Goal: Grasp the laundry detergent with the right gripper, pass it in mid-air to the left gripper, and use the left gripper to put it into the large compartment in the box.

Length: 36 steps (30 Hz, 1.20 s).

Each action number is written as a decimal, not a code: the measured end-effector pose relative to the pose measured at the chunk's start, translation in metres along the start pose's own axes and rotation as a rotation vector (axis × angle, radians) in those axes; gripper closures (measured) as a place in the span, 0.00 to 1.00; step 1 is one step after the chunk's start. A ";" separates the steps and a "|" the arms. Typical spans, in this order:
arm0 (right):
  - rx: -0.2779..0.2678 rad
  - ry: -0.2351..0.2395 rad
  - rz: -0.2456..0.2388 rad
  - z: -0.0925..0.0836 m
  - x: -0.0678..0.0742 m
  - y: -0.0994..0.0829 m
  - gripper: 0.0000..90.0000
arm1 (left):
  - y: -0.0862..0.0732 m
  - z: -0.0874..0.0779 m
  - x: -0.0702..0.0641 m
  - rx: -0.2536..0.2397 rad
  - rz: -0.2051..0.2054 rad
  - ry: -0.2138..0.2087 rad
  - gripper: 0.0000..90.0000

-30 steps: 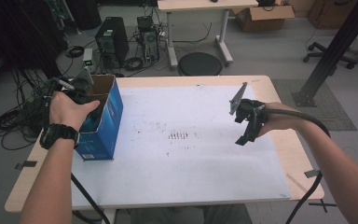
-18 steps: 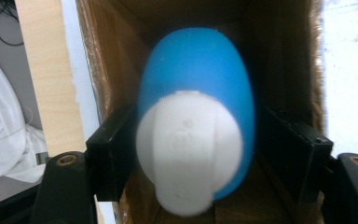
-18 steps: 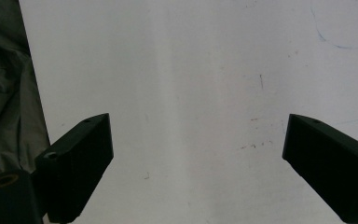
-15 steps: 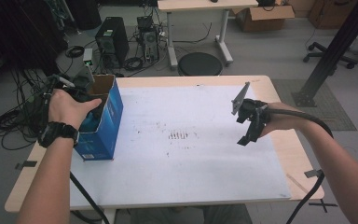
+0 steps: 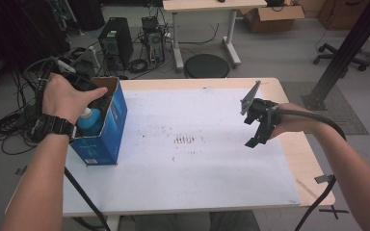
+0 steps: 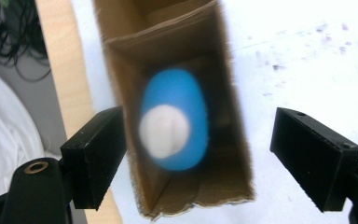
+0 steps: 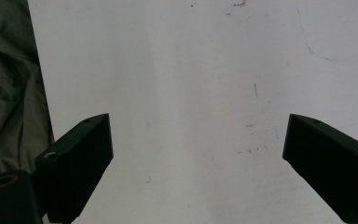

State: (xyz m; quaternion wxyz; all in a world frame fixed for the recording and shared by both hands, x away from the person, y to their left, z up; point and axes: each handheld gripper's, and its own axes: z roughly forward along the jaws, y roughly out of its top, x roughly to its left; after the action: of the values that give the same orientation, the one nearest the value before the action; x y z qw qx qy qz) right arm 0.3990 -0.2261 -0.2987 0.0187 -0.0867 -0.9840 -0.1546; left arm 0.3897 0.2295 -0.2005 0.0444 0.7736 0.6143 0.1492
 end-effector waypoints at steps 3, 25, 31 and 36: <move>-0.011 0.004 -0.002 0.000 0.001 0.002 0.09 | 0.002 -0.004 -0.009 -0.030 0.032 -0.012 0.19; -0.122 0.058 -0.005 -0.004 0.005 0.015 0.05 | 0.015 0.025 -0.106 -0.112 0.349 -0.180 0.07; -0.166 0.064 -0.013 -0.003 0.004 0.019 0.03 | 0.012 0.039 -0.122 -0.110 0.378 -0.244 0.05; -0.190 0.064 -0.016 -0.002 0.003 0.019 0.03 | 0.010 0.048 -0.128 -0.105 0.384 -0.277 0.05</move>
State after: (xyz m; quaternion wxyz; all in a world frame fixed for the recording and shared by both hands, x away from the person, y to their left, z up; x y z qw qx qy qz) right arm 0.3993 -0.2079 -0.2907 0.0407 -0.0752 -0.9644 -0.2501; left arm 0.3870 0.1092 -0.2661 0.1392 0.8858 0.4356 0.0793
